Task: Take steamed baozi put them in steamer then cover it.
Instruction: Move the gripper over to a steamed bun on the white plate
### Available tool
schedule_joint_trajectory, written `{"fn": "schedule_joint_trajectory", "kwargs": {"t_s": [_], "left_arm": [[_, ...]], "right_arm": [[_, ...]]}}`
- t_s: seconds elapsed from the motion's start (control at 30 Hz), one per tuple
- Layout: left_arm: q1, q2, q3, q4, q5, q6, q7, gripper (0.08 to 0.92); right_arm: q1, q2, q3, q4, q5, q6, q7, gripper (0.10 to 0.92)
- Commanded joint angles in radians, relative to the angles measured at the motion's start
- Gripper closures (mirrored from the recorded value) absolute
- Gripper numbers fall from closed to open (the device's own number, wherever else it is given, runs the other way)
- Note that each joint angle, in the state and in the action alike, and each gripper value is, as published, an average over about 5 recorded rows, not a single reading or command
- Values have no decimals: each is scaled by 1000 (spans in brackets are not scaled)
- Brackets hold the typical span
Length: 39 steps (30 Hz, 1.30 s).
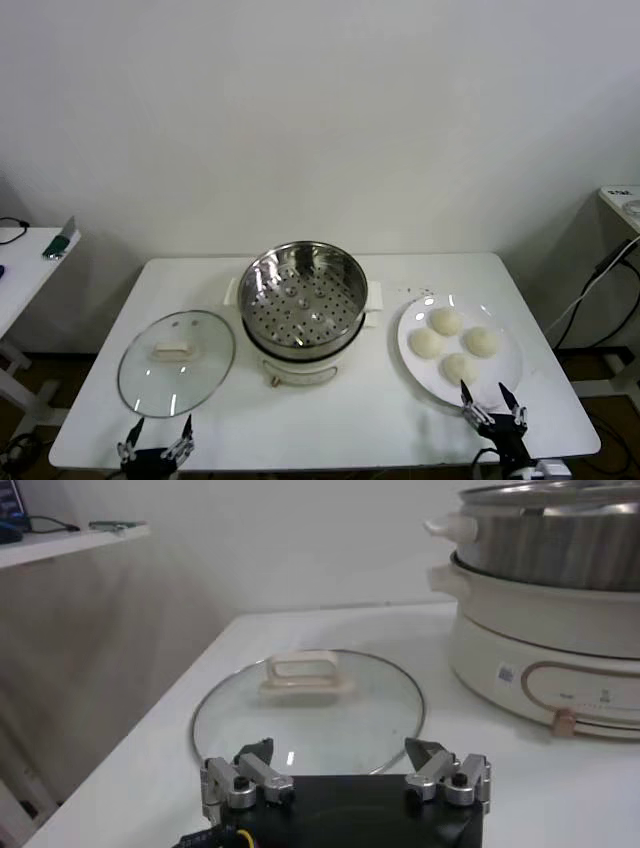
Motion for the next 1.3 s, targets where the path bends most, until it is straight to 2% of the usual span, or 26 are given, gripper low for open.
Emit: {"fn": "schedule_joint_trajectory", "kwargs": {"t_s": [0.03, 0.13, 0.27, 0.5, 0.67, 0.8, 0.9, 1.07, 1.3], "left_arm": [[-1, 4, 0, -18, 2, 5, 6, 177], [-3, 5, 3, -24, 2, 4, 10, 177], [-6, 9, 6, -34, 1, 3, 15, 177], [-6, 16, 10, -40, -1, -7, 14, 177], [-4, 14, 17, -41, 0, -13, 14, 177], [-7, 14, 22, -41, 3, -13, 17, 177], [-11, 14, 22, -42, 4, -12, 19, 177], [-18, 13, 22, -41, 3, -9, 22, 177], [-26, 10, 23, -47, 1, -4, 27, 177]], "right_arm": [[132, -54, 33, 23, -27, -169, 11, 203], [296, -127, 24, -11, -54, -241, -1, 203], [561, -288, -76, -123, -142, -324, -154, 203], [967, -621, -502, -275, -337, -363, -572, 203], [1300, -755, -882, -373, -504, -243, -924, 203], [1632, -749, -1209, -499, -601, -102, -1148, 203], [1872, -712, -1475, -564, -566, -67, -1242, 203], [2104, -610, -1771, -638, -439, -119, -1274, 203], [2049, -472, -1776, -760, -383, -192, -1247, 203]]}}
